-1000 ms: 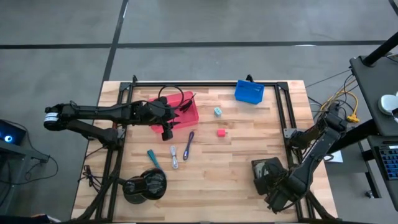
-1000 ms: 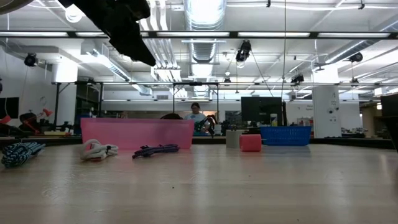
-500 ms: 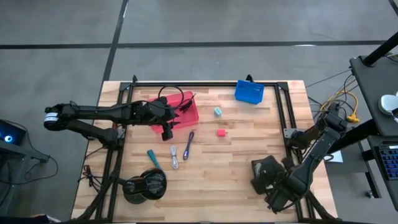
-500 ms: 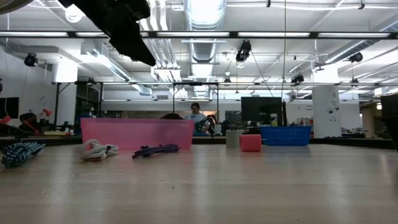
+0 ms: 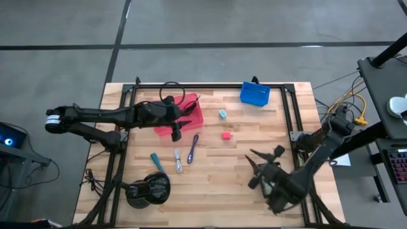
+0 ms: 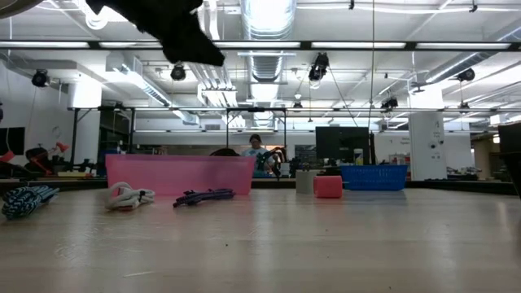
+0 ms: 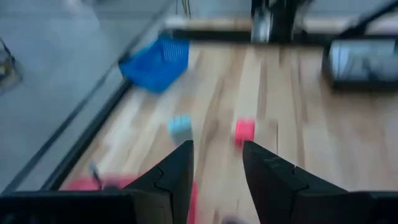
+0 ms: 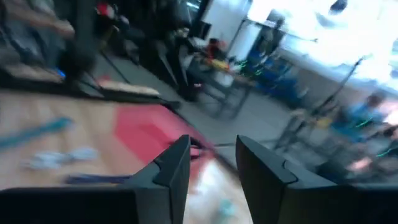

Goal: Pick and place items into bin
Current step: Put the pink charger adaptor into the blue bin

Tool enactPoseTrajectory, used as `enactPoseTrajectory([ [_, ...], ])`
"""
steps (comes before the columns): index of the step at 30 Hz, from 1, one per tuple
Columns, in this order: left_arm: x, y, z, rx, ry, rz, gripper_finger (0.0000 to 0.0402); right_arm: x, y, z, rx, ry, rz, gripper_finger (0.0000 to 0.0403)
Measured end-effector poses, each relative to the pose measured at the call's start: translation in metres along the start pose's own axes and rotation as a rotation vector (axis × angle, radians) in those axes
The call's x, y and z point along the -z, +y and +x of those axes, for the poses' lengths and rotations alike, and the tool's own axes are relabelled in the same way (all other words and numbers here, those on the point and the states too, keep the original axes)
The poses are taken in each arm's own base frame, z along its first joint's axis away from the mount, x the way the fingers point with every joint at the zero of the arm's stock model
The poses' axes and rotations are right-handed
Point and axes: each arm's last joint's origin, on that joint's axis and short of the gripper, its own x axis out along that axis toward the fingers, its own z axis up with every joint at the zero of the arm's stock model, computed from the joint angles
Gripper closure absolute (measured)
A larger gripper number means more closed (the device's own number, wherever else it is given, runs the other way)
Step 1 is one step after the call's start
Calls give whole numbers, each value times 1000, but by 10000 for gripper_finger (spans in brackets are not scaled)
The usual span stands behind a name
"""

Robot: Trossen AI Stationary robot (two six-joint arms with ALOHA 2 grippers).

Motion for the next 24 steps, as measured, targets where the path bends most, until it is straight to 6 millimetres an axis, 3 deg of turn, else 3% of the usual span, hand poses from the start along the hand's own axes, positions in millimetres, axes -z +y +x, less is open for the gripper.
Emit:
enactPoseTrajectory([
  [3,-10,0,2,0,-99,-21,278,21,-4,22,76,34,-14,292],
  [7,-19,0,-2,2,-142,-29,278,44,-6,32,105,98,-25,301],
  [15,-24,1,-7,3,-167,-34,278,51,-5,30,8,419,-185,324],
  [18,-24,1,-7,3,-165,-34,278,47,1,30,-159,668,-296,332],
  [21,-24,1,-7,2,-167,-33,278,43,16,26,-475,837,-384,338],
  [24,-25,1,-7,2,-172,-34,278,35,38,24,-914,731,-437,343],
])
